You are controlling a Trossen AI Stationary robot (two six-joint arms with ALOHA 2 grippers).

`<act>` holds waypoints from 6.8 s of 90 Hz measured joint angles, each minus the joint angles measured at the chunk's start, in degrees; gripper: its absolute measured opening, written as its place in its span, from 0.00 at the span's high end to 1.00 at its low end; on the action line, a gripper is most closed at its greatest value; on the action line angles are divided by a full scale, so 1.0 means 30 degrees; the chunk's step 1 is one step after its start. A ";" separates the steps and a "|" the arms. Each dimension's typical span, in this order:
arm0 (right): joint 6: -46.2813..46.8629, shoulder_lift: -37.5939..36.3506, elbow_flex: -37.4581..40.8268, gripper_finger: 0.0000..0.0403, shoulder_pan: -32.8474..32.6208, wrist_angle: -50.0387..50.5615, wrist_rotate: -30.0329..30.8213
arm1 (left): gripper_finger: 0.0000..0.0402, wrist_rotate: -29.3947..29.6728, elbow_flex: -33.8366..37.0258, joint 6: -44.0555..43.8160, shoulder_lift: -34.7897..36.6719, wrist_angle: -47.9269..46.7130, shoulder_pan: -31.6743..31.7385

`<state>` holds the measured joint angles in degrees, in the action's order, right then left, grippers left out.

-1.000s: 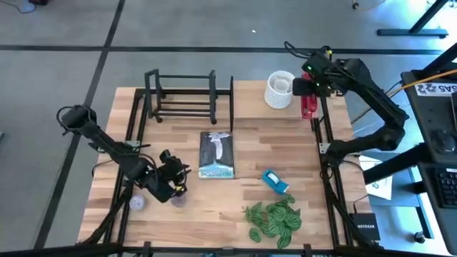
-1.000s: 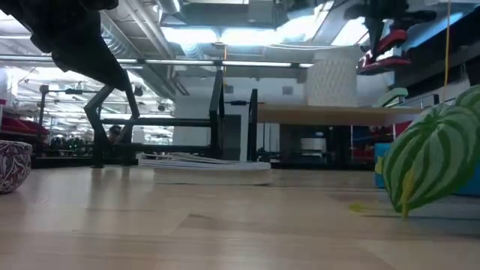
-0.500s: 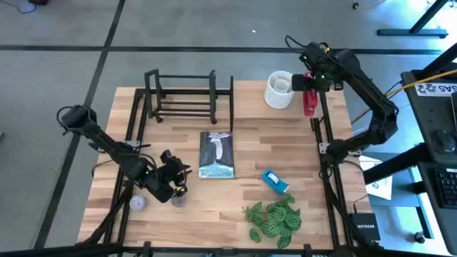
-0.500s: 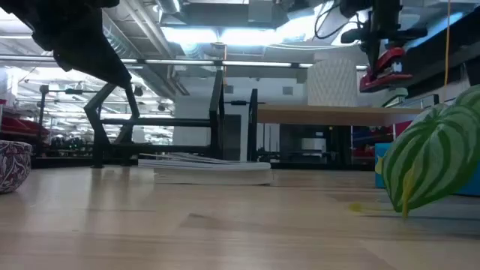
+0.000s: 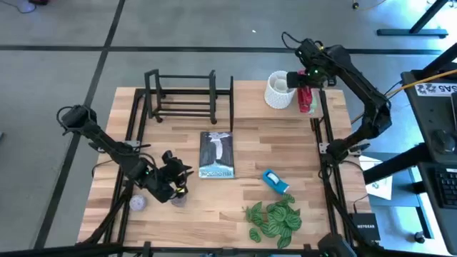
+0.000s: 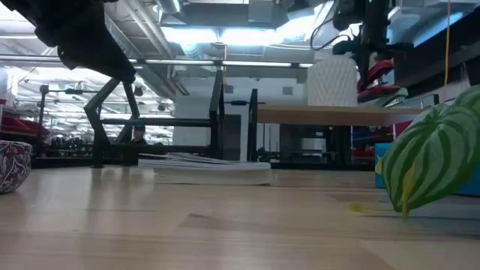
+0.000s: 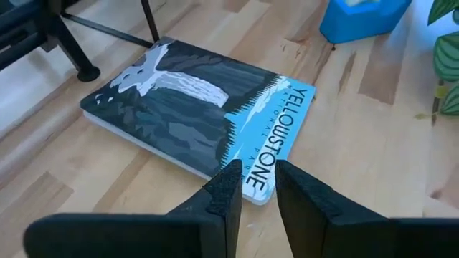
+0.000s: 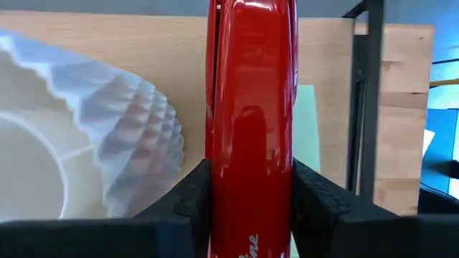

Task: Stock shelves
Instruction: Put the red stapler on the shelf, then adjust the white pencil holder on the shelf, then put the blue tape dispenser on the shelf

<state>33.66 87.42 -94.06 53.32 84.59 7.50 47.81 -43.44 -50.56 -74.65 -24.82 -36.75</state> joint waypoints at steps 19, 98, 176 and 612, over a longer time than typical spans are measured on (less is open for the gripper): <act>-0.0333 0.0501 0.0000 0.72 0.0000 -0.0612 -0.0203 | 0.83 0.0000 0.0000 0.0028 0.0000 0.0104 0.0007; -0.0398 0.0560 0.0000 0.66 -0.0015 -0.0174 0.0344 | 0.83 -0.0008 0.0000 0.0006 0.0000 0.0082 0.0015; -0.0821 -0.0307 0.1698 0.66 -0.0029 -0.1417 0.0429 | 0.83 -0.0015 0.0000 0.0006 0.0007 0.0118 0.0015; -1.0582 -0.0482 -0.4951 0.69 -1.5036 -0.2620 0.0419 | 0.83 -0.0299 0.0007 0.0509 0.0015 0.0199 0.0051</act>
<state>1.92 85.97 -108.91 8.21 76.73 8.76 46.92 -43.42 -49.04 -74.61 -24.23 -36.60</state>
